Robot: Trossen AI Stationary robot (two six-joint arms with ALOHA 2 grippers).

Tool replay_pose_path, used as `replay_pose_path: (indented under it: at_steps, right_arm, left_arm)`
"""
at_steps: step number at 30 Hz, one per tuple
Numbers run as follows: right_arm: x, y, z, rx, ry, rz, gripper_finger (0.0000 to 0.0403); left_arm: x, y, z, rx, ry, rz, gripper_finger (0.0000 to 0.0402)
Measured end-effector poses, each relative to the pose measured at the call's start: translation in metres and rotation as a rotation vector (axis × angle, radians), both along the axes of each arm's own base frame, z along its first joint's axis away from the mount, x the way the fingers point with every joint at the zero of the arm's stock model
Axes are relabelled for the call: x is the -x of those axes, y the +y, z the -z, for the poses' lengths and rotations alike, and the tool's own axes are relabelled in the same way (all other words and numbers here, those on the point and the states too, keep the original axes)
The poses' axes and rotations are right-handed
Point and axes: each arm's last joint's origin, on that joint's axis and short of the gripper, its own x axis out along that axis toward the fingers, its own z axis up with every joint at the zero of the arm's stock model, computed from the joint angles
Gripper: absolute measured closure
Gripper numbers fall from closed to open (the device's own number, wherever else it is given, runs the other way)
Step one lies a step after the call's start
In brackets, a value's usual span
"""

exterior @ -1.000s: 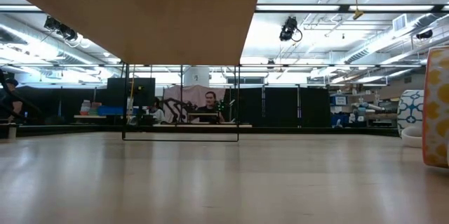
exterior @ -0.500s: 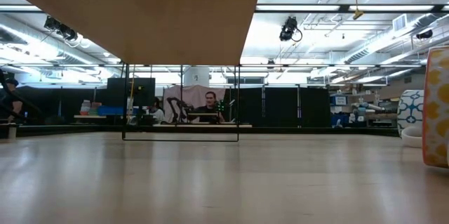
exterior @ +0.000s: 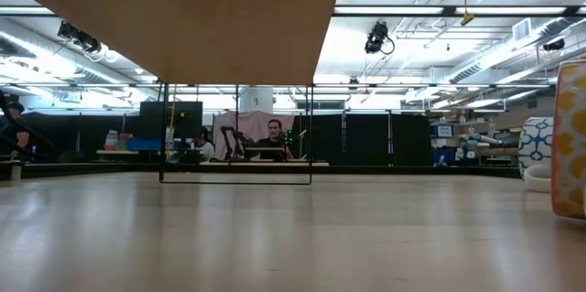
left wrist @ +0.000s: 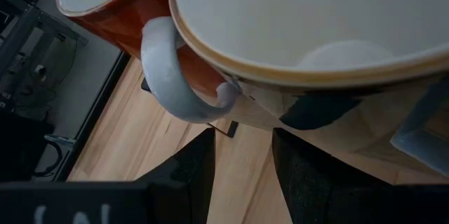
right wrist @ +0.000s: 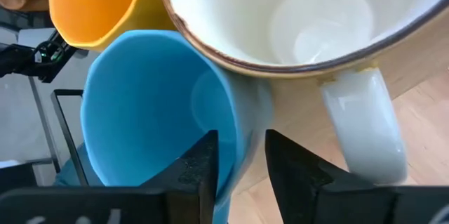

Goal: Place coffee mugs
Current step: Put the left blue mug on the shelf aligned with the yellow mug, then put the blue mug on the shelf aligned with the yellow mug

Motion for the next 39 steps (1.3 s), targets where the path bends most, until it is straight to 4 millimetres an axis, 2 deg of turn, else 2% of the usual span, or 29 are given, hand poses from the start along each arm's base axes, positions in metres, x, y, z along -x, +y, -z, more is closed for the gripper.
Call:
replay_pose_path:
  at_steps: [12, 27, 34, 39]
  right_arm:
    - [-0.001, 0.000, -0.001, -0.005, -0.011, 0.002, 0.0251]
    - [-0.009, 0.001, -0.007, -0.025, -0.105, -0.022, 0.0253]
    - [-0.008, 0.001, -0.010, -0.026, -0.114, -0.022, 0.0253]
    - [-0.002, -0.002, -0.020, -0.033, -0.137, -0.020, 0.0253]
  left_arm:
    - [0.000, 0.000, 0.000, 0.000, 0.000, 0.000, 0.0253]
    - [0.000, 0.000, 0.000, 0.001, -0.001, 0.000, 0.0253]
    - [0.000, 0.000, 0.000, 0.001, -0.001, -0.001, 0.0253]
    - [0.000, 0.000, 0.000, 0.001, -0.001, -0.001, 0.0253]
